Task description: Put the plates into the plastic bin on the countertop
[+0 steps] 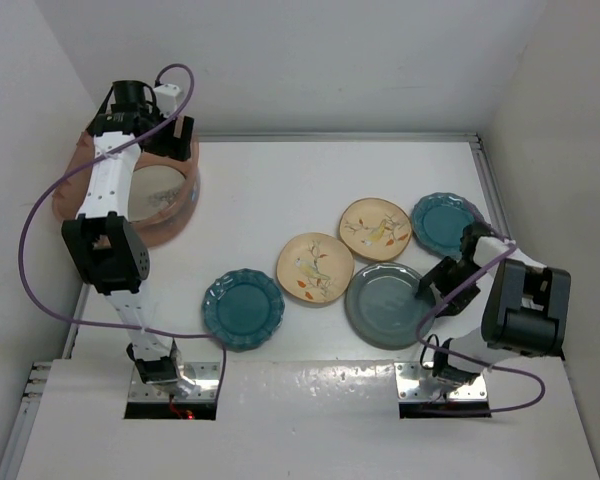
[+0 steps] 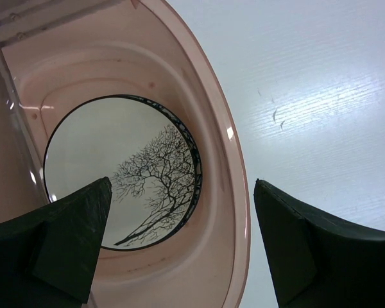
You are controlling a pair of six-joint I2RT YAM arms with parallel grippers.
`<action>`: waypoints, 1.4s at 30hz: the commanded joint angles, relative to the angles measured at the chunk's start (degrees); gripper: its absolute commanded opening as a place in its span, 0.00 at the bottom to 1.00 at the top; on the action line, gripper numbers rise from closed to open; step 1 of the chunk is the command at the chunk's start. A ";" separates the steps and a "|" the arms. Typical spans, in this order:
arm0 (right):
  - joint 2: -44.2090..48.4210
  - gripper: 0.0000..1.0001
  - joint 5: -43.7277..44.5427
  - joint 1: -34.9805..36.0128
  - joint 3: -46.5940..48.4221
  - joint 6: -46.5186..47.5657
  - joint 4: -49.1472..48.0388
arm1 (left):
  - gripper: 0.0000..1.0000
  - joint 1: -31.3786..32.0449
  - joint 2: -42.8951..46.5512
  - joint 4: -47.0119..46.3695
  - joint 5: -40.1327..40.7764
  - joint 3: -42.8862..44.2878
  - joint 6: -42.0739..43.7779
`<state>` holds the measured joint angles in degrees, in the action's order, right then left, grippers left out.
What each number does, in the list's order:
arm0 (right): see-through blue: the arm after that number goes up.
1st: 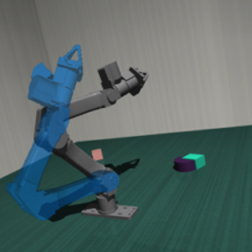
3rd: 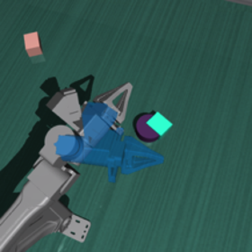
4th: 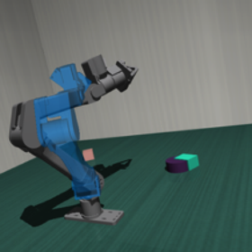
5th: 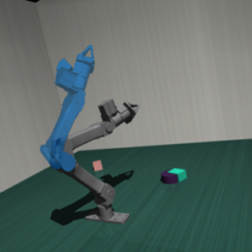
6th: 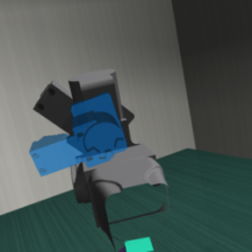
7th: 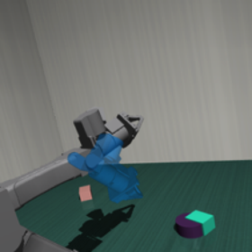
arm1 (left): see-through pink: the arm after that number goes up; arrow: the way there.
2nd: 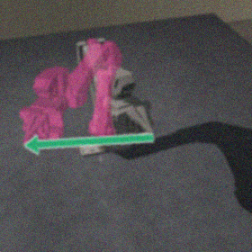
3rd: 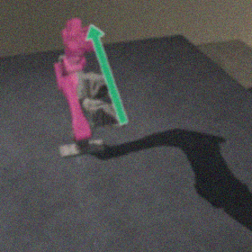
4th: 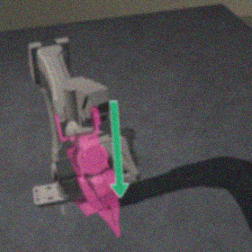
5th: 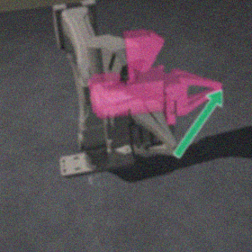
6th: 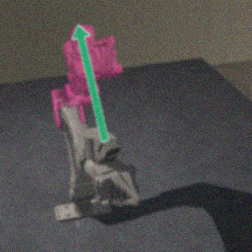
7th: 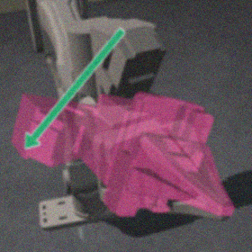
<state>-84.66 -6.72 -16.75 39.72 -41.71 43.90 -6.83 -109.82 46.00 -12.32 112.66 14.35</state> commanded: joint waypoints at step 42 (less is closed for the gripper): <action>12.15 0.00 -31.86 18.69 -13.55 -5.20 -61.48 | 0.93 7.00 0.67 -0.29 -6.22 -0.25 -1.52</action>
<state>-72.64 -35.33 1.65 21.69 -43.24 -8.64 -1.19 -109.78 46.28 -14.55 111.39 12.67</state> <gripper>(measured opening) 0.088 0.929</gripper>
